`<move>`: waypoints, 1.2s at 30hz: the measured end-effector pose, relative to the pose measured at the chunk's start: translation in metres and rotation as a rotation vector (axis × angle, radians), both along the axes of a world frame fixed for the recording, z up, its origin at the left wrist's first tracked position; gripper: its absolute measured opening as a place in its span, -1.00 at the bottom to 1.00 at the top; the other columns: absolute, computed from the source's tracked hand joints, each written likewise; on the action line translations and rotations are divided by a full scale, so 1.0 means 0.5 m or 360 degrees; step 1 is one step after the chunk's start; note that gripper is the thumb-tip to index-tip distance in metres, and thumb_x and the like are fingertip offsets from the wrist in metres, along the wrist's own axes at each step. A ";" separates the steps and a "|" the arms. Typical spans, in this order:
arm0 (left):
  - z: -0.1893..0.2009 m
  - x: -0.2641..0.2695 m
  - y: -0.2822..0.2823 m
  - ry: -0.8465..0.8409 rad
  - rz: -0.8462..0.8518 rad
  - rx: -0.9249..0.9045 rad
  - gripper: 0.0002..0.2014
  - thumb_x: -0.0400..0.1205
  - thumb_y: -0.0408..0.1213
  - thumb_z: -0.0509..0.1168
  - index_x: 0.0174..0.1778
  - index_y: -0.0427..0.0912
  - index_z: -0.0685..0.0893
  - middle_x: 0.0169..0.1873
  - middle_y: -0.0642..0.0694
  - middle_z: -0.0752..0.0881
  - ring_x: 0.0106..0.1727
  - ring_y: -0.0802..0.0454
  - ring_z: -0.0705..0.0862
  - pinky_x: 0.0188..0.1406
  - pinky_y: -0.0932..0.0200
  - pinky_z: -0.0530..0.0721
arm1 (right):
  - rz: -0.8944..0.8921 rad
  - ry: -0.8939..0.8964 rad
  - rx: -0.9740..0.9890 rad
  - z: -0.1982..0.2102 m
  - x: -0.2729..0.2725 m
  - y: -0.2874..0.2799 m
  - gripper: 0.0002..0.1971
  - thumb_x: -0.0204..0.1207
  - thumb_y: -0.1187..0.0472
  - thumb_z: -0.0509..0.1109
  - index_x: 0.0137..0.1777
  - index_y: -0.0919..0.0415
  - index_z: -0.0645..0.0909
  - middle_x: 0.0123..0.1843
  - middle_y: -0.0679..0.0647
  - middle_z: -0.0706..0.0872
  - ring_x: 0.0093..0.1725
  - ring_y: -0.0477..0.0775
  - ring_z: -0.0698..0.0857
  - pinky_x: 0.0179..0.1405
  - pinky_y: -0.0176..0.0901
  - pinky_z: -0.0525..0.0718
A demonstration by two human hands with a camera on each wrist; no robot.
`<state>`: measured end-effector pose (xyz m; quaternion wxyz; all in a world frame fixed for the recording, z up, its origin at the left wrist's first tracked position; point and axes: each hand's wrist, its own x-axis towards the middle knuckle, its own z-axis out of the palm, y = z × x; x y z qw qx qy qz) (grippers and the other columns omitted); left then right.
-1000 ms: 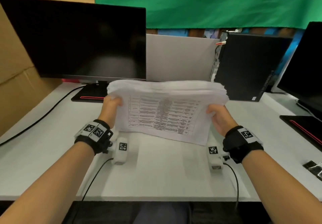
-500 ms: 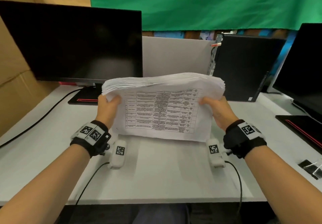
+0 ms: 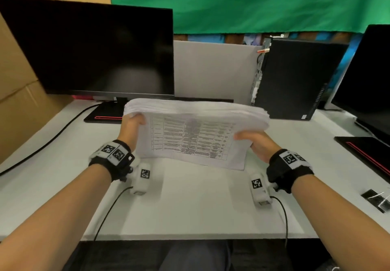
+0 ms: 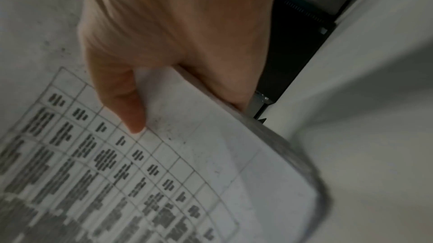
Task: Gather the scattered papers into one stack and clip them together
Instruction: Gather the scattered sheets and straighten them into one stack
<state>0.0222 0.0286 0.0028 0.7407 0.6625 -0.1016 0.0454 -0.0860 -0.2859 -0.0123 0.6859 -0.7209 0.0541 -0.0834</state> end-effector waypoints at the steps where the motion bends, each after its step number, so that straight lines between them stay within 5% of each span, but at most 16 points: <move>1: 0.002 0.005 -0.009 0.0025 0.0114 -0.0029 -0.82 0.44 -0.50 0.12 -0.34 -0.10 0.43 -0.30 0.02 0.50 -0.22 0.13 0.48 -0.23 0.22 0.40 | -0.0047 -0.0023 0.0020 0.003 0.003 0.002 -0.54 0.46 0.55 0.36 0.37 0.32 0.61 0.26 0.20 0.77 0.31 0.25 0.71 0.39 0.22 0.60; 5: -0.015 0.016 -0.020 0.0105 0.0224 -0.0086 -0.72 0.48 -0.57 0.06 -0.44 -0.12 0.27 -0.36 0.00 0.39 -0.26 0.10 0.39 -0.19 0.19 0.36 | -0.0102 -0.0003 0.0043 -0.002 0.003 0.004 -0.59 0.39 0.52 0.42 0.27 0.40 0.65 0.27 0.33 0.73 0.32 0.39 0.66 0.41 0.31 0.57; 9: 0.034 0.038 -0.033 0.0108 0.0209 -0.0095 -0.78 0.49 -0.47 0.09 -0.43 -0.11 0.35 -0.38 0.00 0.39 -0.30 0.09 0.38 -0.20 0.15 0.37 | -0.0149 -0.0116 0.0142 0.038 -0.001 0.014 -0.63 0.52 0.40 0.44 0.33 0.24 0.63 0.24 0.21 0.78 0.24 0.27 0.76 0.24 0.20 0.70; 11: 0.063 0.057 -0.032 0.0229 0.0136 0.0030 -0.97 0.46 -0.28 0.17 -0.26 -0.13 0.50 -0.24 -0.05 0.51 -0.15 0.01 0.48 -0.06 0.09 0.41 | -0.0219 -0.0172 0.0205 0.069 0.004 0.011 -0.67 0.56 0.32 0.44 0.32 0.20 0.64 0.21 0.15 0.80 0.18 0.20 0.79 0.14 0.13 0.75; 14: 0.054 0.073 -0.008 0.0654 -0.0209 0.0380 -0.65 0.58 -0.03 0.25 0.22 -0.12 0.57 0.07 -0.07 0.62 0.10 -0.05 0.54 0.11 0.06 0.49 | -0.0296 -0.0096 0.0397 0.078 0.016 -0.009 -0.64 0.58 0.30 0.42 0.37 0.24 0.62 0.23 0.18 0.79 0.18 0.20 0.80 0.13 0.15 0.75; 16: 0.030 0.069 0.004 0.0841 -0.0453 0.0202 -0.57 0.61 0.01 0.27 0.34 -0.12 0.58 0.04 -0.08 0.71 0.06 -0.03 0.66 0.05 0.07 0.63 | -0.0355 0.0019 0.0628 0.065 0.023 -0.023 -0.61 0.60 0.32 0.38 0.43 0.29 0.58 0.28 0.22 0.76 0.25 0.27 0.75 0.25 0.23 0.69; 19: -0.004 0.066 -0.008 0.0836 -0.0522 -0.0226 -0.69 0.64 -0.05 0.25 0.25 -0.10 0.58 -0.07 -0.08 0.82 -0.02 -0.01 0.77 -0.11 0.09 0.71 | -0.0429 0.0138 0.0791 0.038 0.025 -0.024 -0.63 0.65 0.32 0.31 0.45 0.29 0.55 0.33 0.24 0.73 0.29 0.30 0.72 0.33 0.30 0.62; 21: -0.017 0.068 -0.043 0.0853 -0.0486 -0.0459 -0.67 0.66 -0.12 0.23 0.29 -0.15 0.58 0.03 -0.17 0.80 0.06 -0.10 0.76 -0.16 0.05 0.74 | -0.0418 0.0185 0.0865 0.015 0.023 -0.009 -0.65 0.68 0.31 0.27 0.45 0.28 0.55 0.35 0.24 0.71 0.29 0.29 0.71 0.16 0.23 0.69; 23: -0.032 0.070 -0.075 0.0871 -0.0264 -0.0541 -0.61 0.57 -0.28 0.32 0.33 -0.26 0.56 0.11 -0.28 0.74 0.12 -0.24 0.73 -0.29 -0.08 0.78 | -0.0403 0.0227 0.0928 -0.010 0.017 0.010 -0.67 0.70 0.29 0.23 0.43 0.25 0.55 0.33 0.23 0.71 0.23 0.25 0.72 0.01 0.16 0.71; 25: -0.045 0.070 -0.094 0.0858 0.0057 -0.0496 -0.50 0.47 -0.44 0.34 0.37 -0.33 0.51 0.15 -0.33 0.71 0.09 -0.27 0.73 -0.29 -0.09 0.76 | -0.0407 0.0244 0.0920 -0.031 0.009 0.016 -0.70 0.70 0.29 0.24 0.39 0.24 0.57 0.28 0.21 0.73 0.19 0.22 0.73 0.08 0.15 0.70; 27: -0.064 0.082 -0.102 0.0823 0.0299 -0.0360 -0.43 0.44 -0.47 0.29 0.43 -0.33 0.45 0.21 -0.34 0.67 0.13 -0.25 0.71 -0.12 0.00 0.72 | -0.0378 0.0283 0.0806 -0.045 -0.001 0.012 -0.67 0.66 0.29 0.32 0.41 0.26 0.58 0.29 0.17 0.75 0.24 0.20 0.74 0.27 0.16 0.66; 30: -0.094 0.080 -0.104 0.0853 0.0457 -0.0061 -0.31 0.42 -0.34 0.27 0.52 -0.22 0.29 0.35 -0.25 0.54 0.27 -0.28 0.60 0.31 -0.16 0.57 | -0.0407 0.0468 0.0294 -0.050 -0.015 -0.007 -0.60 0.61 0.21 0.41 0.42 0.30 0.56 0.24 0.14 0.76 0.23 0.15 0.72 0.28 0.05 0.66; 34: -0.138 0.079 -0.101 0.0747 0.0456 0.0257 -0.42 0.57 -0.46 0.21 0.53 -0.27 0.25 0.37 -0.27 0.51 0.31 -0.30 0.55 0.34 -0.15 0.54 | -0.0741 0.0797 -0.0719 -0.019 -0.042 -0.108 -0.23 0.57 -0.08 0.41 0.63 0.32 0.23 0.61 0.22 0.37 0.53 0.32 0.44 0.49 0.16 0.46; 36: -0.146 0.077 -0.100 0.0697 0.0397 0.0231 -0.44 0.58 -0.50 0.21 0.53 -0.26 0.25 0.30 -0.24 0.53 0.29 -0.26 0.55 0.31 -0.13 0.56 | -0.1003 0.1070 -0.1322 -0.007 -0.091 -0.198 -0.24 0.53 -0.14 0.39 0.61 0.25 0.28 0.60 0.31 0.36 0.53 0.40 0.40 0.53 0.21 0.39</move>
